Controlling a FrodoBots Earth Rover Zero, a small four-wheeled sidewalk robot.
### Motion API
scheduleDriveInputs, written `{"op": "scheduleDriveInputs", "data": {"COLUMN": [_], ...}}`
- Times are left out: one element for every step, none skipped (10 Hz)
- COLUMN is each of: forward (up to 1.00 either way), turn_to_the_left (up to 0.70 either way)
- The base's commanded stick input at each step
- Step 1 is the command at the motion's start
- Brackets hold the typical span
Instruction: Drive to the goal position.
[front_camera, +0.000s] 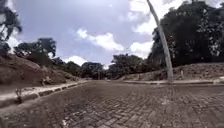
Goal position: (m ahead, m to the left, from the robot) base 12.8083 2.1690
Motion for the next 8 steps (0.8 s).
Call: {"op": "scheduleDriveInputs", "data": {"forward": [0.70,0.70,0.70,0.70,0.70,0.70,0.70,0.70], "turn_to_the_left": [0.00,0.02,0.21,0.08,0.00,0.00,0.00,0.00]}}
